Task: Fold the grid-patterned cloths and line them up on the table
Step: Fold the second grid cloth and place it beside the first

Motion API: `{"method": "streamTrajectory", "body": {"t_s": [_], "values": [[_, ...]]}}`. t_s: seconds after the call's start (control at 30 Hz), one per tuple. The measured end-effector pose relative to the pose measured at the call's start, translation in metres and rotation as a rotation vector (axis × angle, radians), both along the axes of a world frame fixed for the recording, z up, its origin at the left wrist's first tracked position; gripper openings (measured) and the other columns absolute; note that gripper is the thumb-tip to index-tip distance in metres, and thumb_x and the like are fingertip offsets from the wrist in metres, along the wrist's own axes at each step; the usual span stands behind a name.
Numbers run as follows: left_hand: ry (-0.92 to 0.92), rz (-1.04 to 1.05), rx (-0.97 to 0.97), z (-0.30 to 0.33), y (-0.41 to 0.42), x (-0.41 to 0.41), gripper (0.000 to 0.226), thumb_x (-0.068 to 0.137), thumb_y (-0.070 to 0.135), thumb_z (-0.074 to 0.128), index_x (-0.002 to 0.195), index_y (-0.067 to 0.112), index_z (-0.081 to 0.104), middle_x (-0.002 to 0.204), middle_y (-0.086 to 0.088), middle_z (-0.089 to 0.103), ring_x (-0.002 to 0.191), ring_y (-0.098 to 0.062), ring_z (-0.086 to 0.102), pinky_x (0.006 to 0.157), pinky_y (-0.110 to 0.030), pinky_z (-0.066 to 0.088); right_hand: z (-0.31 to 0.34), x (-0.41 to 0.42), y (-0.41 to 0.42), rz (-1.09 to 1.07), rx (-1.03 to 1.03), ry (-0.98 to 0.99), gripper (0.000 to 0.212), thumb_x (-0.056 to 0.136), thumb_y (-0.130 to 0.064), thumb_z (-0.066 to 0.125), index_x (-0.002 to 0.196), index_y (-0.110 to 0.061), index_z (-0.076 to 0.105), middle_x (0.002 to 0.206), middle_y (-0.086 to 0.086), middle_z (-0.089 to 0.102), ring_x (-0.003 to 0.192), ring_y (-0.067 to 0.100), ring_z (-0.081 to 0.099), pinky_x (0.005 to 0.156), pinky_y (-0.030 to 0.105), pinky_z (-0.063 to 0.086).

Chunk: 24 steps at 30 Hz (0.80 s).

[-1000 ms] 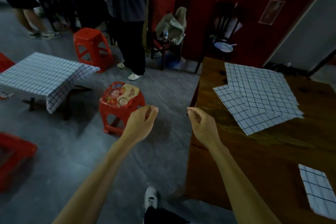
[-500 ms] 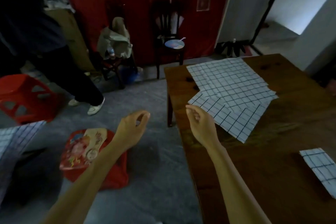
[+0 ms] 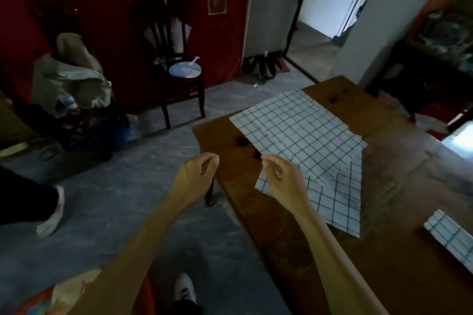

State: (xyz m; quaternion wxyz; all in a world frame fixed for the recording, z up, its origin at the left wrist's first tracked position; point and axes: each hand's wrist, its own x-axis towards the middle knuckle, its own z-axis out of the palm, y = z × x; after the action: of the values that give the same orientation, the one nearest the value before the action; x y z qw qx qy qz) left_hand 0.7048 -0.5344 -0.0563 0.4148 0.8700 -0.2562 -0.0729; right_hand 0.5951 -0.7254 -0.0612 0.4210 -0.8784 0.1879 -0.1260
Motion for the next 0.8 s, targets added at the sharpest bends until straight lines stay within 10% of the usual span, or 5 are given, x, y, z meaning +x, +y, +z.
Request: {"method": "streamTrajectory", "body": {"t_s": [0.53,0.8], "values": [[-0.039,-0.356,0.022,-0.003,-0.073,0.291,0.023,0.096,0.028,0.049,0.109,0.018,0.065,0.107,0.003,0.065,0.093,-0.008,0.057,0.080,-0.020,0.042,-0.010,0.253,-0.018,-0.301,-0.056,-0.013,0.027,0.099,-0.028,0.050,0.121,-0.019,0.062,0.119,-0.005,0.065,0.103,0.002,0.058,0.092,0.022,0.049],[-0.021,-0.626,0.116,-0.009,-0.164,0.405,0.021,0.097,0.025,0.050,0.109,0.016,0.065,0.106,0.002,0.063,0.093,-0.010,0.056,0.085,-0.023,0.043,-0.036,0.358,-0.075,-0.577,0.017,-0.047,0.019,0.099,-0.021,0.048,0.113,-0.019,0.061,0.091,-0.014,0.058,0.077,0.001,0.055,0.071,0.017,0.043]]}}
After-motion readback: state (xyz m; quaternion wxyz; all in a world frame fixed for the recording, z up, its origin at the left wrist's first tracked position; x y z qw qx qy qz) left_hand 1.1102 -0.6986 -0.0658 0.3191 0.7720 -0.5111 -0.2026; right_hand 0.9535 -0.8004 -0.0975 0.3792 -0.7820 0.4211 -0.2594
